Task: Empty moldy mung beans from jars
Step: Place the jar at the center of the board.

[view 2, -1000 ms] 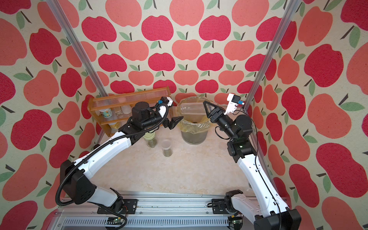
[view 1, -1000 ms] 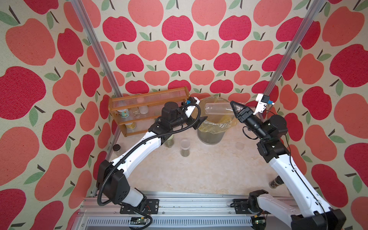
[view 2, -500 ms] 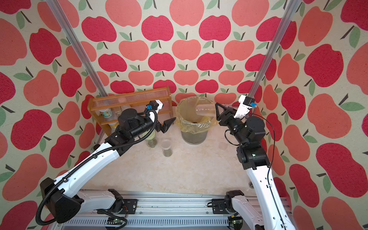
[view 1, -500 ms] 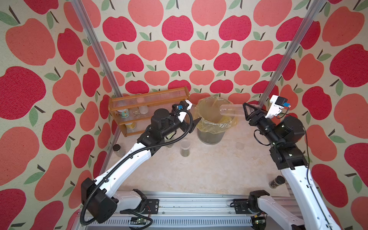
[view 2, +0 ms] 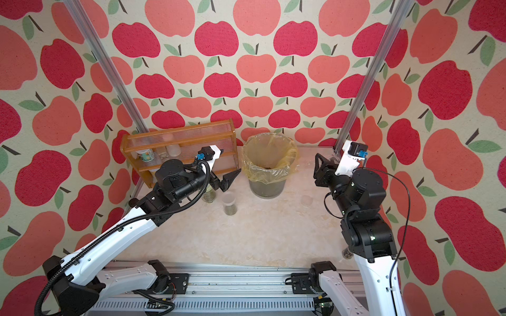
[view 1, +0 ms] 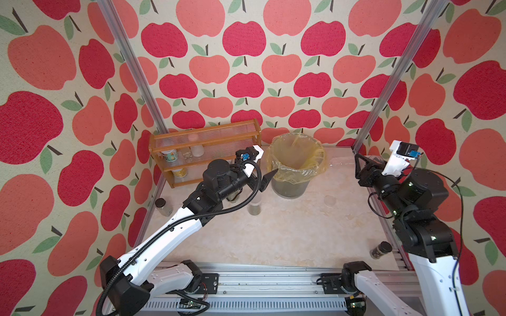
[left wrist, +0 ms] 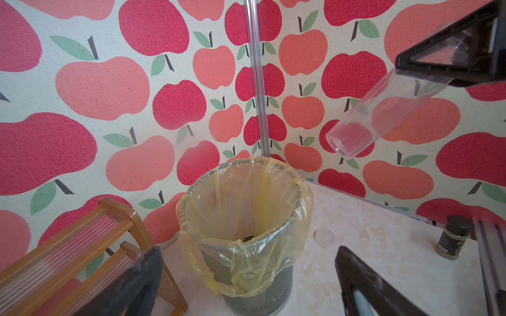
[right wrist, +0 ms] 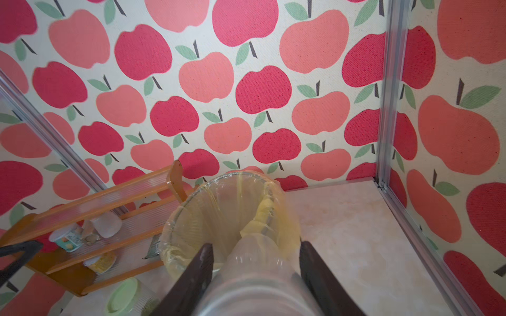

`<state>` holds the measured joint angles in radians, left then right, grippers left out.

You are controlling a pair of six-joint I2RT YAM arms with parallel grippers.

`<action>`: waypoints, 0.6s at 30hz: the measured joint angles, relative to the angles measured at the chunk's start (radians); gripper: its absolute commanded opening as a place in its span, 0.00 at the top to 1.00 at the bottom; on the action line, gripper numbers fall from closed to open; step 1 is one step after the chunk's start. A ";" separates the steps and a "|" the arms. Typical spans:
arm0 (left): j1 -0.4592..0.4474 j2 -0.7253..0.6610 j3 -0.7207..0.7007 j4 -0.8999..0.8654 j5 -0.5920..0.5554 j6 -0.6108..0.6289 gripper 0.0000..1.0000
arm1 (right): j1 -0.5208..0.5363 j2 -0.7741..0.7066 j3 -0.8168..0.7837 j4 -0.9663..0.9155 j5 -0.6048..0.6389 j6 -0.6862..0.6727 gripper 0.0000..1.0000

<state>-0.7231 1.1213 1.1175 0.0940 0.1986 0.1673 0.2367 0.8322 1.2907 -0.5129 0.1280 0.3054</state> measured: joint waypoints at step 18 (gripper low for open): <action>-0.008 -0.094 -0.163 0.014 -0.193 0.061 0.00 | -0.217 0.450 -0.323 0.438 -0.005 0.055 0.61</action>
<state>-0.7311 1.0275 0.9543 0.1085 0.0051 0.2279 0.0196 1.2823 0.9680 -0.0746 0.1230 0.3607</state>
